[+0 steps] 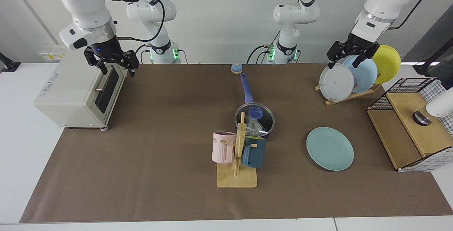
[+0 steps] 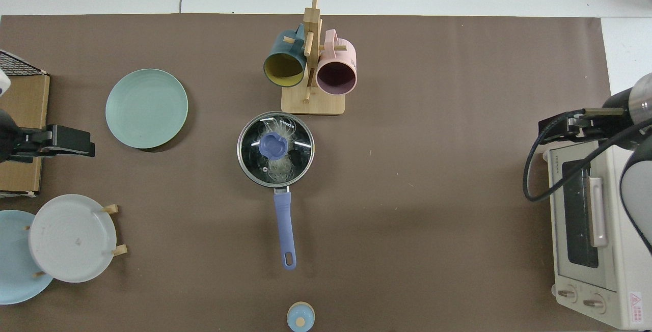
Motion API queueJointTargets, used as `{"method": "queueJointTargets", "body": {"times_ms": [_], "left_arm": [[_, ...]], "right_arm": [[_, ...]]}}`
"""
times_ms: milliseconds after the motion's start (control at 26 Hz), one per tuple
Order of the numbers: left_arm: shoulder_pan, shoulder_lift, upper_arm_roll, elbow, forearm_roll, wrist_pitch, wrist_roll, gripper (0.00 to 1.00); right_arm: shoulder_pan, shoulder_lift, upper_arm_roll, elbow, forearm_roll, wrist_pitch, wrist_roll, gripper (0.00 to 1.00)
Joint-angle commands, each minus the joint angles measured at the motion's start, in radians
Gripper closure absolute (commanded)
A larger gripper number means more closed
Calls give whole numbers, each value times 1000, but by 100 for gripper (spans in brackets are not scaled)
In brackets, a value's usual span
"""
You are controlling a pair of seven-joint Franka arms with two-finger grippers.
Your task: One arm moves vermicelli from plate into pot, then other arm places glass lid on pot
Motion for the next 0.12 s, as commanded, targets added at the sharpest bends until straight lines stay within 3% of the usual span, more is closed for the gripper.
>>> {"method": "queueJointTargets", "body": {"times_ms": [0, 77], "left_arm": [[5, 4, -5, 22, 16, -27, -2, 0], [5, 4, -5, 22, 16, -27, -2, 0]], "right_arm": [[-7, -5, 1, -5, 17, -6, -27, 1], [-7, -5, 1, -5, 17, -6, -27, 1]]}}
